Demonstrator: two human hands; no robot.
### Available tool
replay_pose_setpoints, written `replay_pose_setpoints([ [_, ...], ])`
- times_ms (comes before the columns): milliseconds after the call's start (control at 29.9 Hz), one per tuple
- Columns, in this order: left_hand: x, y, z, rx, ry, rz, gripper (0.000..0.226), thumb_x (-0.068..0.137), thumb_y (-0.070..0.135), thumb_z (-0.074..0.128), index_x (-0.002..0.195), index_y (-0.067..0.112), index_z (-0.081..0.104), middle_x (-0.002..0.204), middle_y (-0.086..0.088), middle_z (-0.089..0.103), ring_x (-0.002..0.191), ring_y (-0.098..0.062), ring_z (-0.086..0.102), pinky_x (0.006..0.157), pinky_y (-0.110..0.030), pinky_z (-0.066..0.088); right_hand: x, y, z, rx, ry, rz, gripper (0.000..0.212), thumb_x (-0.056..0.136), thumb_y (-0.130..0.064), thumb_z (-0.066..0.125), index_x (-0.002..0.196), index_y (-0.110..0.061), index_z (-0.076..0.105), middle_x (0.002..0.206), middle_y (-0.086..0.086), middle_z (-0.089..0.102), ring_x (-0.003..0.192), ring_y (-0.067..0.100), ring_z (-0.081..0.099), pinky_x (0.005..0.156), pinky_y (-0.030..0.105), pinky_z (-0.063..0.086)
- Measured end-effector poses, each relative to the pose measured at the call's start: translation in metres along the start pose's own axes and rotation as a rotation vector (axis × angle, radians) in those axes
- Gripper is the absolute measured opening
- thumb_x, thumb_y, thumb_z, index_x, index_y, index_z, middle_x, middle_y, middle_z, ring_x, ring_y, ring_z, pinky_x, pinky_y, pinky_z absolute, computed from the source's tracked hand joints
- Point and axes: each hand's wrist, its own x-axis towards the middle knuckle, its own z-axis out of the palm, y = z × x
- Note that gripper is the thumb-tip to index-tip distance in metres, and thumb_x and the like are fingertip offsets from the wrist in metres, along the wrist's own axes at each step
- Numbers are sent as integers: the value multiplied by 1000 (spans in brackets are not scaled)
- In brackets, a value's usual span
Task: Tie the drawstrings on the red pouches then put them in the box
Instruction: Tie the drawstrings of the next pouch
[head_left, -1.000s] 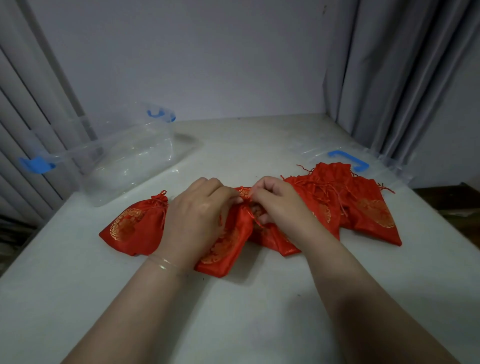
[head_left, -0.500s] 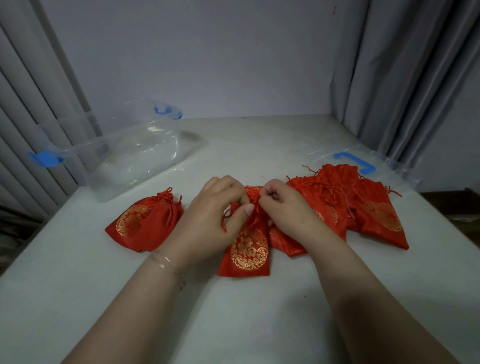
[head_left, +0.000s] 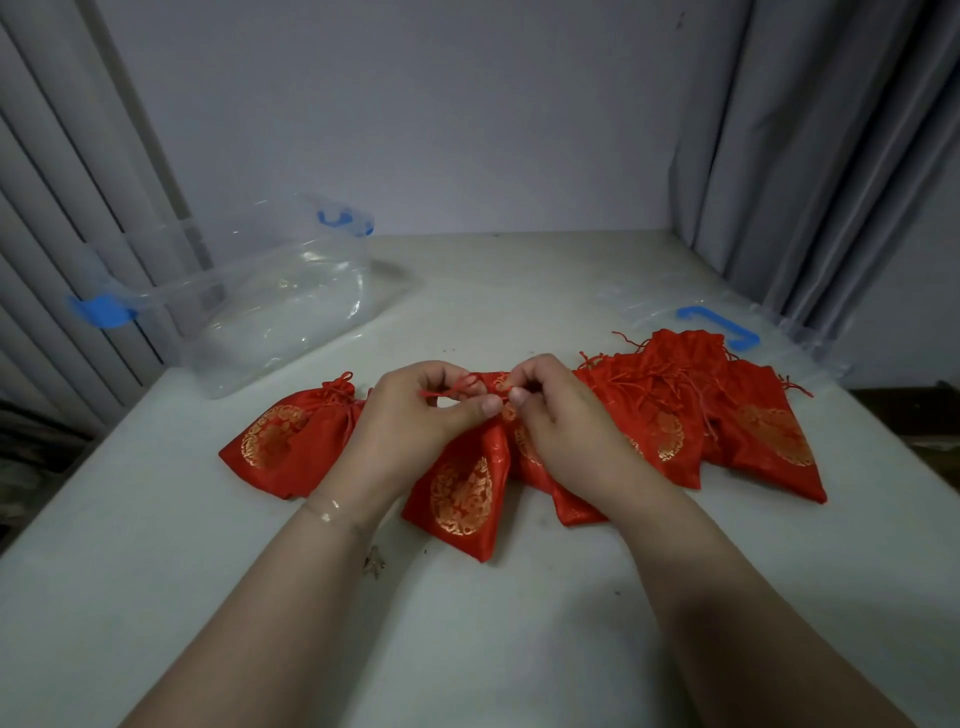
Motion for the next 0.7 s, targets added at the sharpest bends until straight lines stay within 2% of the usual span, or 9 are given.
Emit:
replay_pose_setpoints([
  [67,0,0,-1,50,-6,0,16,71,11,80,84,12,70,72,8,62,50,5,47,52,-6,37,1,-1,2,-110,45,-103,12,92,-8,51,90,-20,52,91,-9,48,81,-3,46,74,7,35],
  [167,0,2,-2,187,2,48,16,74,8,78,88,12,70,77,5,63,43,7,45,46,-5,32,0,-3,6,-204,55,-197,6,90,-12,52,89,-17,54,93,-6,47,87,9,47,79,23,39],
  [268,0,0,-2,356,15,116,11,75,17,78,84,20,71,75,13,61,55,12,47,53,-5,33,-3,-8,8,-268,36,-253,6,90,-16,50,87,-17,55,94,-5,49,90,13,50,77,33,44],
  [334,-1,-1,-2,453,27,141,9,75,21,78,81,24,72,71,19,55,71,7,48,62,-5,33,-3,-10,10,-287,25,-284,6,90,-14,51,87,-16,57,94,-3,51,91,14,51,76,37,46],
  [401,-1,-2,-1,506,41,162,6,75,21,77,80,23,73,68,21,50,76,6,45,65,-1,30,-2,-10,12,-280,26,-294,7,88,-12,52,86,-15,58,92,-3,51,89,14,51,75,36,46],
  [535,1,-5,-1,517,38,165,4,78,24,74,81,25,73,72,22,55,77,13,45,65,-1,30,-2,-9,10,-34,23,-178,11,87,-7,58,85,-17,61,87,-13,52,81,1,53,73,17,43],
  [636,1,-5,-1,492,49,121,5,77,28,75,82,27,74,77,14,56,74,3,47,62,-3,32,-3,-12,7,297,19,-46,24,85,-5,62,95,-25,56,75,-16,61,69,6,56,66,19,46],
  [702,-1,-3,-1,483,46,117,4,77,29,75,77,32,72,77,9,55,75,-1,49,61,-4,32,-2,-11,5,360,13,-9,35,84,-6,66,108,-28,53,69,-12,59,62,8,52,60,19,43],
])
